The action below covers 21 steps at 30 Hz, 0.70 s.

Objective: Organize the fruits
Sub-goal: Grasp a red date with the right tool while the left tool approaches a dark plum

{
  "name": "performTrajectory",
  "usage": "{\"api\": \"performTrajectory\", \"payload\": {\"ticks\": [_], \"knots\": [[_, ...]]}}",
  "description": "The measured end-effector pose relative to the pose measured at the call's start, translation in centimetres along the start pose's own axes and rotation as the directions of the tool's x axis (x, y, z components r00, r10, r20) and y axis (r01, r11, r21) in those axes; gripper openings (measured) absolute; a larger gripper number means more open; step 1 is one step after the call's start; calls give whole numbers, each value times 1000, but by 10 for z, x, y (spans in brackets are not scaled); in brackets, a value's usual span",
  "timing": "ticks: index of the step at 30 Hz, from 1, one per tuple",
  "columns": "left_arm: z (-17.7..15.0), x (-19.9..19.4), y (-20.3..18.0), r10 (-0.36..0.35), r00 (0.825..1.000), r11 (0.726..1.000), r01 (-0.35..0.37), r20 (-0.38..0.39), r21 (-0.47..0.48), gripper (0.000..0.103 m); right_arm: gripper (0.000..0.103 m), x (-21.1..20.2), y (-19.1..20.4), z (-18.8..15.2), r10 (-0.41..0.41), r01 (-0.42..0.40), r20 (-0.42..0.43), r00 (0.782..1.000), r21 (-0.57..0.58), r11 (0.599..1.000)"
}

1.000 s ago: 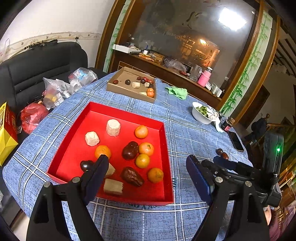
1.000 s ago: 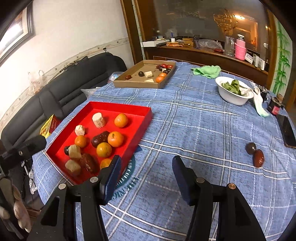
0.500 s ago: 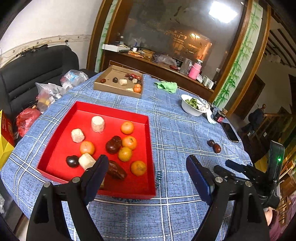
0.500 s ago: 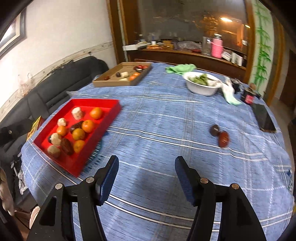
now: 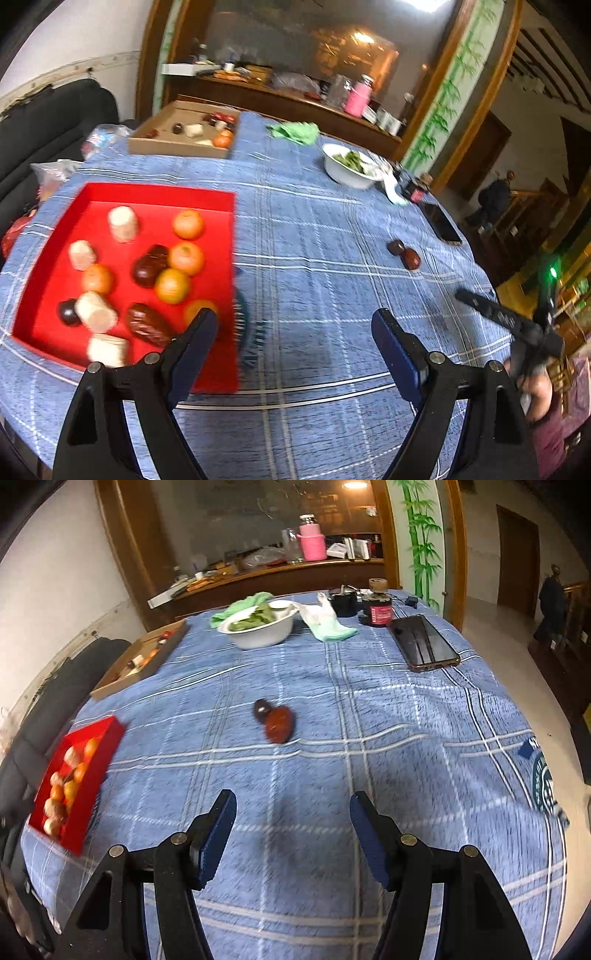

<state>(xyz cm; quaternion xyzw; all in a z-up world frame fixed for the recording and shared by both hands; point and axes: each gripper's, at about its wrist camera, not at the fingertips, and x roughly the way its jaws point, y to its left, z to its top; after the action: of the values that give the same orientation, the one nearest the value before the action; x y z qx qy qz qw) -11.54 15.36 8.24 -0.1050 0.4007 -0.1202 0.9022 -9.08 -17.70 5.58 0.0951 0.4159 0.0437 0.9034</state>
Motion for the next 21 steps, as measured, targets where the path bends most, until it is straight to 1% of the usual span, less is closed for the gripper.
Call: {"api": "performTrajectory", "payload": {"ticks": [3, 9, 13, 14, 15, 17, 18, 21], "knots": [[-1, 11, -10, -5, 1000, 1000, 5, -24, 15, 85, 68, 23, 4, 15, -8, 7, -15, 1000, -27, 1000], [0, 19, -20, 13, 999, 999, -12, -37, 40, 85, 68, 70, 15, 40, -22, 18, -47, 999, -77, 997], [6, 27, -22, 7, 999, 999, -5, -42, 49, 85, 66, 94, 25, 48, -67, 61, -50, 996, -126, 990], [9, 30, -22, 3, 999, 999, -1, -42, 53, 85, 60, 100, 26, 48, -79, 72, -50, 996, -133, 988], [13, 34, -24, 1, 999, 998, 2, -41, 57, 85, 50, 103, 27, 47, -77, 69, -56, 995, -135, 988], [21, 42, -26, -1, 999, 998, 3, -39, 56, 85, 40, 108, 26, 46, -77, 70, -51, 996, -135, 988], [26, 47, -29, -5, 999, 999, 7, -40, 52, 85, 30, 108, 27, 45, -70, 63, -49, 996, -138, 988], [41, 66, -38, -19, 998, 999, 21, -52, 38, 85, 28, 106, 27, 46, -53, 48, -33, 998, -141, 989]]}}
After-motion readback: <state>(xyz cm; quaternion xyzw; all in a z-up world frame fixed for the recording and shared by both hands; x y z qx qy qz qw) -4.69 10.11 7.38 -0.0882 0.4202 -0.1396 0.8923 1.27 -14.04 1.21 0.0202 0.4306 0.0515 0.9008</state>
